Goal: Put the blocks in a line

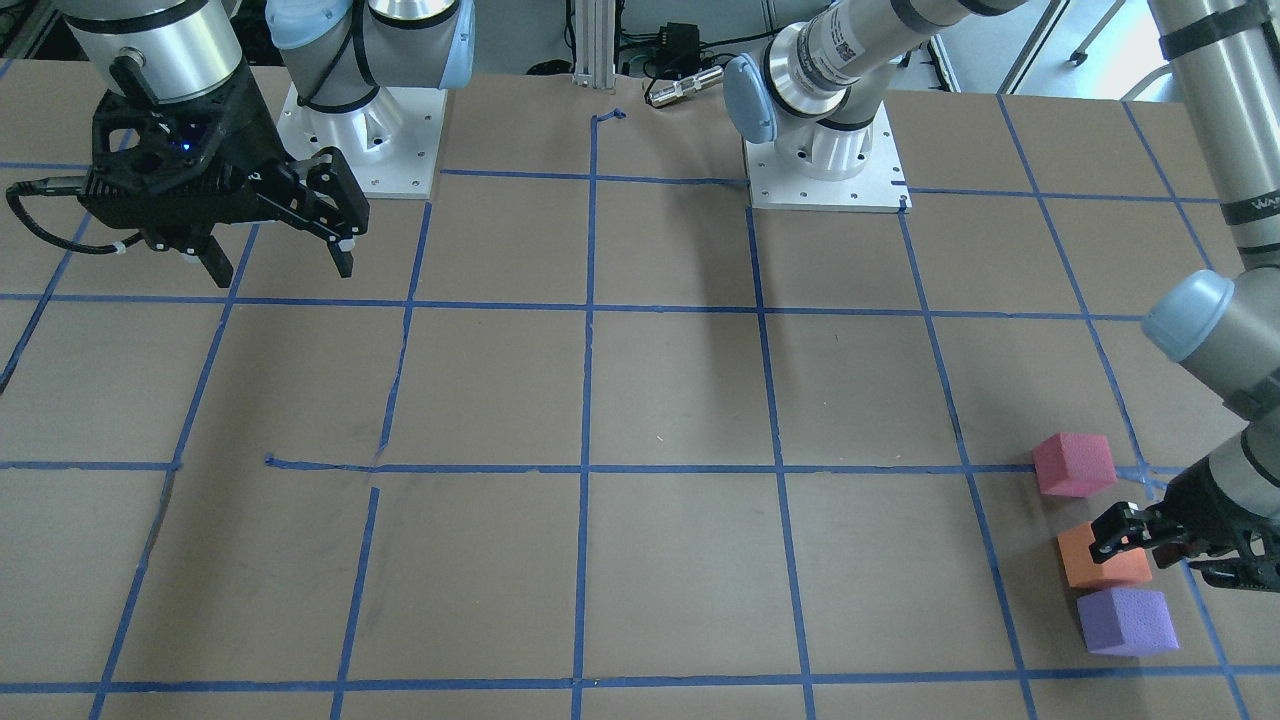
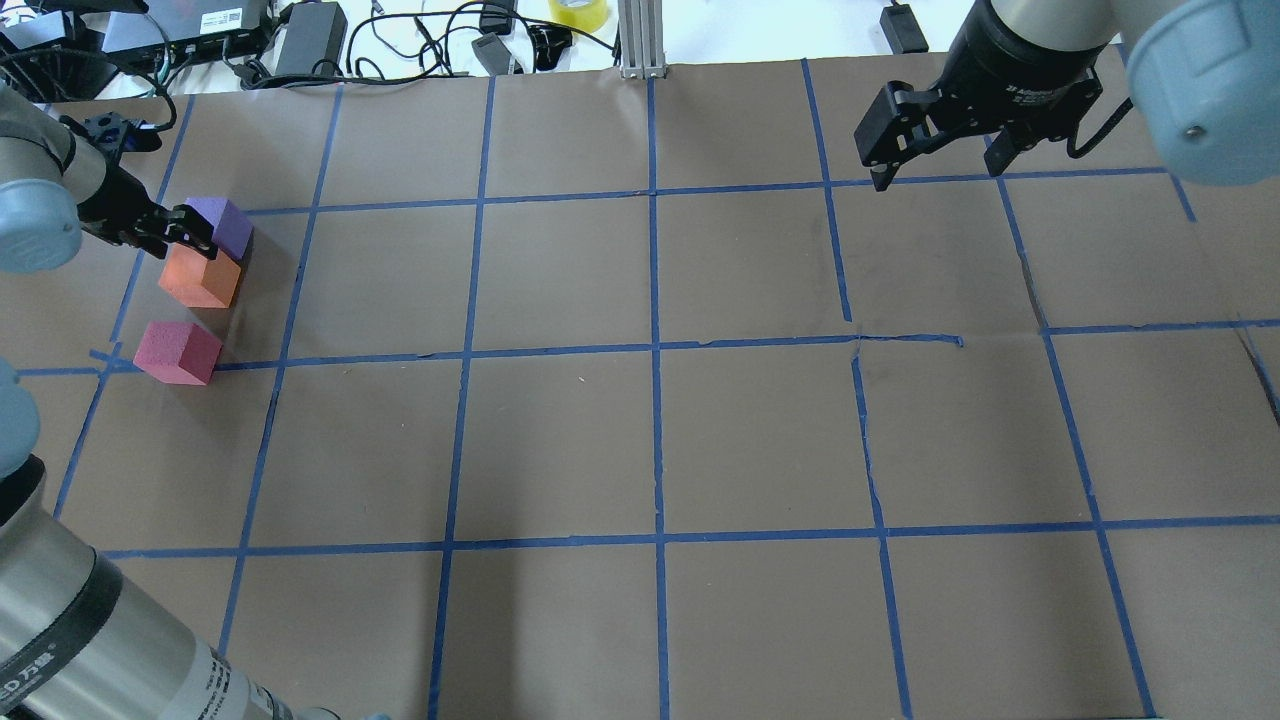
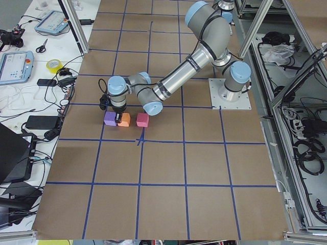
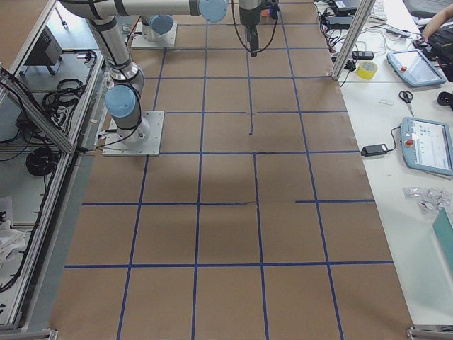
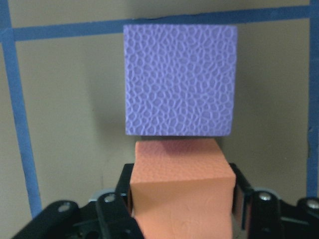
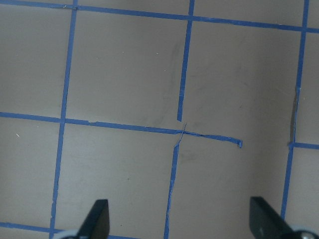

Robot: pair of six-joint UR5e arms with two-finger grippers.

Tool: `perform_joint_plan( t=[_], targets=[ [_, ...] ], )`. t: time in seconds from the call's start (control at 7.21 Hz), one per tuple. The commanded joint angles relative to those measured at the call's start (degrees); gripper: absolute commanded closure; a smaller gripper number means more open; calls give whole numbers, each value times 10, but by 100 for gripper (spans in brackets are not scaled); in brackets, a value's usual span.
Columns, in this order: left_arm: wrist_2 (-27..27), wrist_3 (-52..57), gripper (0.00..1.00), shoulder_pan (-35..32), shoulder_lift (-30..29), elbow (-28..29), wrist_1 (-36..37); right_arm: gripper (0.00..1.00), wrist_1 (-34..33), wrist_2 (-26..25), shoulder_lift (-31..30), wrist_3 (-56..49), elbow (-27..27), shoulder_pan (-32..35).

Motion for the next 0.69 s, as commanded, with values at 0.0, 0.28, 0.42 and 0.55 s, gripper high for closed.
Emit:
perform_joint_plan(
  t=[0.0, 0.28, 0.42, 0.55],
  targets=[
    [-4, -94, 0, -46, 120, 30, -193, 0, 0, 5, 0, 0, 0, 0],
    [-37, -254, 0, -164, 215, 90, -369, 0, 0, 4, 0, -1, 0, 0],
    [-43, -282, 0, -218, 232, 89, -366, 0, 0, -2, 0, 0, 0, 0],
    [-37, -338, 0, -255, 233, 78, -364, 0, 0, -2, 1, 0, 0, 0]
  ],
)
